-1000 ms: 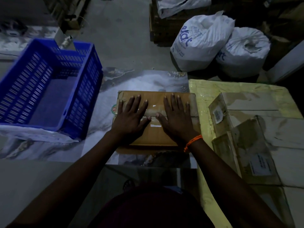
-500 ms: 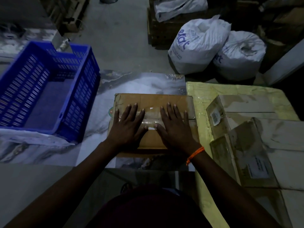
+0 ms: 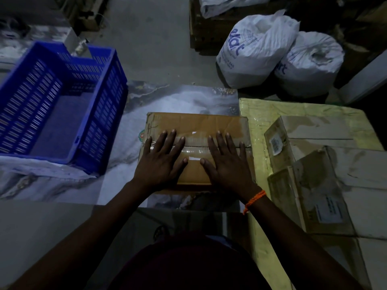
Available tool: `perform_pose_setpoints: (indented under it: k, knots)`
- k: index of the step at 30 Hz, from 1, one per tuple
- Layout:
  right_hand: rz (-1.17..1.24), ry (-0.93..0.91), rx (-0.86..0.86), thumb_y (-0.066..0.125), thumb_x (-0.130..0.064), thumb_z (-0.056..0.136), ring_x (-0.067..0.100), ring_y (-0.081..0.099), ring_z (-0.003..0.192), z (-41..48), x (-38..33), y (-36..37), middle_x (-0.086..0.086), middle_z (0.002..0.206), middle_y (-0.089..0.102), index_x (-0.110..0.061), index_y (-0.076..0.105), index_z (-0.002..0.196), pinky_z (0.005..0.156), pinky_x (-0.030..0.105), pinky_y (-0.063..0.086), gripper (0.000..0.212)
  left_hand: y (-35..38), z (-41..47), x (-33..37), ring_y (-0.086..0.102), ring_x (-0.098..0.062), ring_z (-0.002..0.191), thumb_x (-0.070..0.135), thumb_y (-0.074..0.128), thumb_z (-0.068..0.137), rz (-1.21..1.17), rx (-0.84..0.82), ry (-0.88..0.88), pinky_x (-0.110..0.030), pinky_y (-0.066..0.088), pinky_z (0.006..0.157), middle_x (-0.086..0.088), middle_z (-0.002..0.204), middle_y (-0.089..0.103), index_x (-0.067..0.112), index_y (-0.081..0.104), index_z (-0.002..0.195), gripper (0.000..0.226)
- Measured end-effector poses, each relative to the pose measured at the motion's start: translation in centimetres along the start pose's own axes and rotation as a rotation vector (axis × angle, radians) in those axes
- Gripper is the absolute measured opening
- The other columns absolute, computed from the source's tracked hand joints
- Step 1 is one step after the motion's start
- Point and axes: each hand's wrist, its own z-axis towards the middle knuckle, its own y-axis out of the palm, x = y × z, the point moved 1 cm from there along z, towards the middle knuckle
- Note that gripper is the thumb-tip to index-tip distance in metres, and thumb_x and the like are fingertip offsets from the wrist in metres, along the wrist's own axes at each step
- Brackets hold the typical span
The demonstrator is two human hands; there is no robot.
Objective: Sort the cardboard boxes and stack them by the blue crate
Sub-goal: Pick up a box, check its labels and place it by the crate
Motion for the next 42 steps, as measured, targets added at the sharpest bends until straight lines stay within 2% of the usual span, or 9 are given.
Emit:
perform_pose_setpoints:
  k: [5,8,11,14,19,24,27,32,42]
  knots:
    - [0.083,0.046,-0.085,0.009,-0.081,0.087,0.027,-0.004,0.160,0.9,0.2,-1.1,0.007,0.174,0.000,-0.023,0.011,0.165,0.125,0.056,-0.001,0.098,-0.6,0.3,0.0,0.010,-0.033,0.157,0.075,0.013,0.096,-0.030,-0.028,-0.104,-0.063,0.011,0.122,-0.009,0.170,0.012,0.025,0.024,0.161,0.082]
    - [0.297,0.143,0.004,0.042,-0.072,0.091,0.035,0.011,0.158,1.9,1.6,-2.1,0.017,0.171,0.014,-0.016,0.021,0.164,0.125,0.050,0.013,0.094,-1.0,1.4,-1.6,0.002,-0.033,0.157,0.074,0.028,0.094,-0.127,-0.056,-0.236,-0.060,0.005,0.122,-0.010,0.171,0.003,0.025,0.018,0.160,0.084]
    - [0.650,0.374,0.101,0.070,-0.043,0.096,0.031,0.032,0.151,3.5,3.7,-4.0,0.015,0.166,0.029,-0.014,0.034,0.159,0.117,0.038,0.033,0.078,-3.3,2.5,-3.3,0.024,-0.034,0.151,0.063,0.050,0.095,-0.487,0.029,-0.379,-0.049,0.026,0.118,-0.012,0.167,0.021,0.019,0.026,0.157,0.080]
    - [0.982,0.634,0.113,0.066,-0.036,0.100,0.029,0.058,0.126,5.2,5.3,-6.5,0.015,0.143,0.058,-0.006,0.050,0.147,0.094,0.030,0.045,0.058,-6.6,3.3,-3.8,0.052,-0.023,0.125,0.047,0.055,0.102,-1.150,0.018,-0.632,-0.042,0.042,0.100,-0.009,0.154,0.045,0.023,0.048,0.143,0.048]
    - [1.387,0.741,0.002,0.053,-0.047,0.105,0.004,0.071,0.065,6.0,5.8,-8.9,-0.001,0.089,0.077,-0.009,0.075,0.109,0.055,0.019,0.053,0.044,-7.9,4.1,-4.9,0.049,-0.024,0.133,0.064,0.048,0.098,-1.354,-0.034,-0.756,-0.051,0.037,0.112,-0.003,0.147,0.054,0.033,0.062,0.122,0.042]
    - [1.476,0.689,0.049,0.047,-0.041,0.108,-0.001,0.065,0.048,7.0,5.3,-9.5,-0.001,0.083,0.069,-0.007,0.071,0.107,0.045,0.014,0.050,0.041,-8.7,5.2,-3.1,0.069,0.003,0.069,0.049,0.046,0.105,-1.407,0.118,-0.674,-0.033,0.052,0.080,0.011,0.078,0.073,0.021,0.066,0.100,0.035]
    - [1.502,0.641,0.187,0.047,-0.040,0.109,-0.001,0.067,0.053,7.3,5.1,-10.6,-0.003,0.084,0.070,-0.005,0.071,0.111,0.044,0.014,0.049,0.042,-9.5,6.0,-3.1,0.070,-0.006,0.091,0.051,0.048,0.104,-1.395,0.246,-0.659,-0.043,0.055,0.093,0.003,0.101,0.074,0.014,0.068,0.113,0.043]
    - [1.539,0.626,0.276,0.047,-0.054,0.105,0.013,0.065,0.106,7.1,6.4,-11.3,-0.008,0.108,0.069,-0.028,0.063,0.114,0.077,0.032,0.051,0.031,-9.8,5.7,-3.9,0.059,-0.001,0.109,0.041,0.046,0.106,-1.472,0.375,-0.629,-0.034,0.048,0.088,0.005,0.122,0.064,0.022,0.062,0.112,0.025]
    - [1.485,0.717,0.189,0.036,-0.057,0.107,0.016,0.063,0.109,2.3,6.0,-6.2,-0.001,0.109,0.068,-0.020,0.061,0.136,0.078,0.032,0.053,0.054,-4.2,1.3,-3.9,0.057,-0.011,0.125,0.043,0.054,0.103,-1.511,0.363,-0.789,-0.044,0.044,0.110,0.001,0.134,0.065,0.016,0.060,0.136,0.043]
